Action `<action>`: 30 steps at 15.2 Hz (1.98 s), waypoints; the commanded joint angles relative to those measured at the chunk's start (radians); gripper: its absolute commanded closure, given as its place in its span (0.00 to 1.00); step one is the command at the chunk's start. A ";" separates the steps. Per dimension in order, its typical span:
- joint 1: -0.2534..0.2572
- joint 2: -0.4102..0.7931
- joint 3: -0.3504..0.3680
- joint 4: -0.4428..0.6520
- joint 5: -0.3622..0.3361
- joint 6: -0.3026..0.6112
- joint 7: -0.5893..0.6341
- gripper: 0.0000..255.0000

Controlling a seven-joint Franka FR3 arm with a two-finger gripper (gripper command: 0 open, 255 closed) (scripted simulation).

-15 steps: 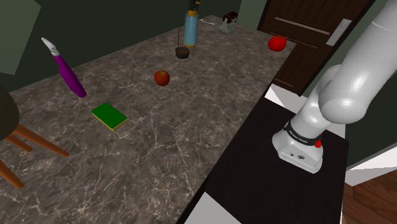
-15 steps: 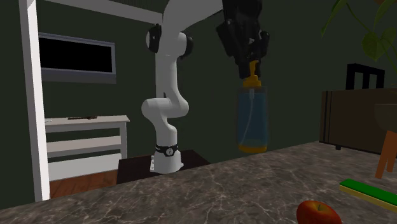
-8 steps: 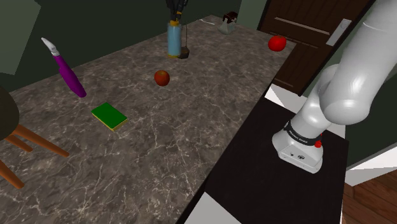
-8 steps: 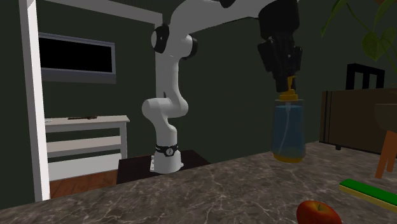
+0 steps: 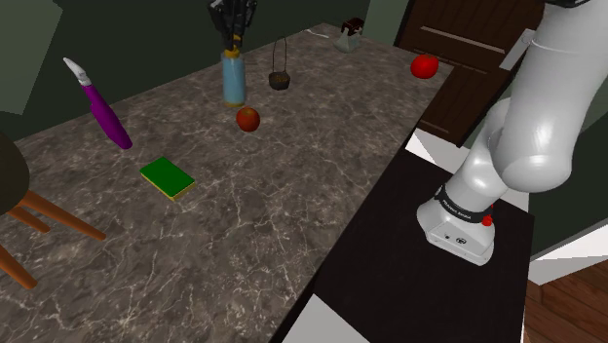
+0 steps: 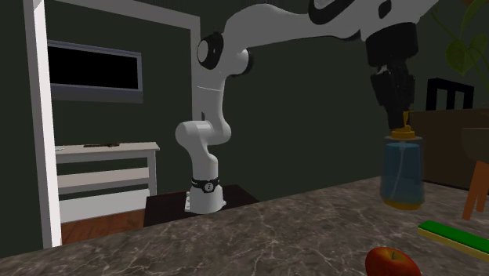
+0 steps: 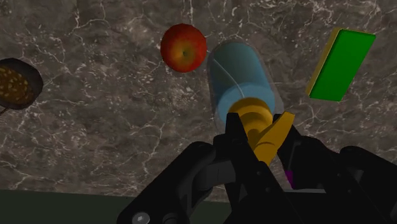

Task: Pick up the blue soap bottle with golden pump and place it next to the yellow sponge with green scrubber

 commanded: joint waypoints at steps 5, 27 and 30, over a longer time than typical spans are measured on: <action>0.074 0.151 0.030 0.164 -0.028 -0.008 0.109 1.00; 0.170 0.406 0.047 0.297 -0.062 0.115 0.222 1.00; 0.170 0.407 0.047 0.289 -0.062 0.124 0.222 1.00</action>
